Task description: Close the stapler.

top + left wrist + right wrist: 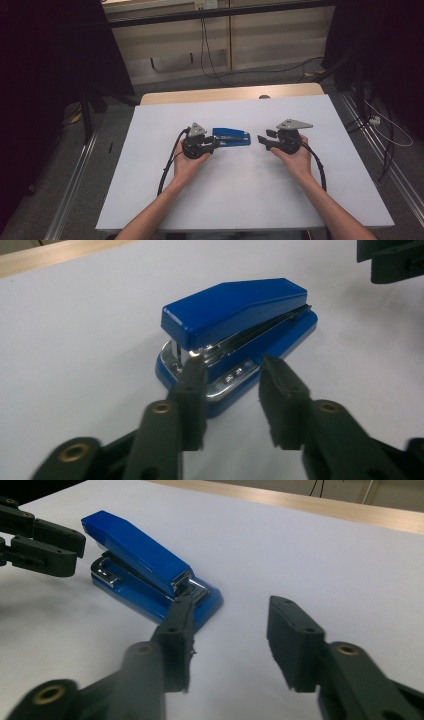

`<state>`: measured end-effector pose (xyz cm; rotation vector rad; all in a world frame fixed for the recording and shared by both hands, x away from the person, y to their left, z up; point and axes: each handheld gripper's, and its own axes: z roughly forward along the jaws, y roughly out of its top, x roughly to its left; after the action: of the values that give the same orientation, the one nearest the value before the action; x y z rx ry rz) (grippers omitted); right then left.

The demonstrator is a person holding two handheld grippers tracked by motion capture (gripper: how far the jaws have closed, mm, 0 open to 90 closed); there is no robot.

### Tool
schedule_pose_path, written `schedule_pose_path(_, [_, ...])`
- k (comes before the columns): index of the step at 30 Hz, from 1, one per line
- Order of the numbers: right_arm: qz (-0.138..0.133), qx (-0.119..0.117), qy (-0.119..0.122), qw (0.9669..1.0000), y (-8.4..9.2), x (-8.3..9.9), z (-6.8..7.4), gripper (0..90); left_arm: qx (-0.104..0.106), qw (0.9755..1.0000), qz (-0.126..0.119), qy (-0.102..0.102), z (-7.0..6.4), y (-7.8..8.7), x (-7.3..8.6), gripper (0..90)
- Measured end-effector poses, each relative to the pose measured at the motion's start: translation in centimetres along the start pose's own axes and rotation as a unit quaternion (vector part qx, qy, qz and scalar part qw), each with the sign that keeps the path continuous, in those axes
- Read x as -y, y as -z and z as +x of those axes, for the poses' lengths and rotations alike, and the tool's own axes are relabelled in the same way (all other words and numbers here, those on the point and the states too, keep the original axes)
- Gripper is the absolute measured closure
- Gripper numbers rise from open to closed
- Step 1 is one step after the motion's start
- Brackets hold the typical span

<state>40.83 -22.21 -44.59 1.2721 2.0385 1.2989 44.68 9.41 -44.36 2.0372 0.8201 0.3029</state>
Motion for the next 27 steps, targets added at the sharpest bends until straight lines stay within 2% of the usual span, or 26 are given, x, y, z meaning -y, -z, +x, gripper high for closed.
schedule_pose_path(1, [0.001,-0.001,-0.001,1.0,0.0,0.0,0.0,46.3,-0.005,1.0,0.003,0.0,0.1,0.0,0.1,54.2])
schedule_pose_path(3, [0.001,-0.009,-0.002,1.0,0.1,0.1,0.0,40.2,-0.007,0.9999,0.006,0.005,0.2,0.1,0.2,53.4])
schedule_pose_path(6, [-0.001,-0.004,-0.003,1.0,0.2,0.0,0.1,33.2,-0.01,0.9998,-0.002,0.019,0.3,0.3,0.3,46.1])
schedule_pose_path(8, [-0.007,0.001,-0.001,1.0,0.4,-0.1,0.1,30.3,-0.011,0.9997,-0.006,0.019,0.4,0.4,0.2,40.0])
schedule_pose_path(9, [-0.011,0.011,0.0,0.9999,0.5,-0.1,0.1,26.4,-0.013,0.9997,-0.007,0.018,0.4,0.4,0.2,36.4])
schedule_pose_path(11, [-0.015,0.017,-0.003,0.9997,0.7,-0.2,0.0,22.8,-0.015,0.9997,-0.012,0.014,0.4,0.5,0.1,29.7])
schedule_pose_path(16, [-0.021,0.018,-0.01,0.9996,0.9,-0.3,0.1,9.4,-0.029,0.9995,-0.012,-0.003,0.2,0.6,0.0,13.0])
schedule_pose_path(18, [-0.022,0.024,-0.009,0.9994,0.9,-0.3,0.2,8.8,-0.032,0.9994,-0.013,-0.008,0.0,0.7,0.0,9.4])
schedule_pose_path(22, [-0.043,0.038,-0.003,0.9984,1.4,-0.4,0.6,7.3,-0.036,0.9991,-0.012,-0.019,-0.2,1.2,0.0,5.1])
schedule_pose_path(25, [-0.053,0.027,-0.006,0.9982,1.7,-0.4,1.0,4.1,-0.023,0.9993,-0.028,-0.007,-0.2,1.9,0.2,5.1])
schedule_pose_path(27, [-0.057,0.022,0.001,0.9981,1.9,-0.4,1.3,3.4,-0.019,0.9993,-0.033,-0.005,-0.2,2.5,0.3,5.0])
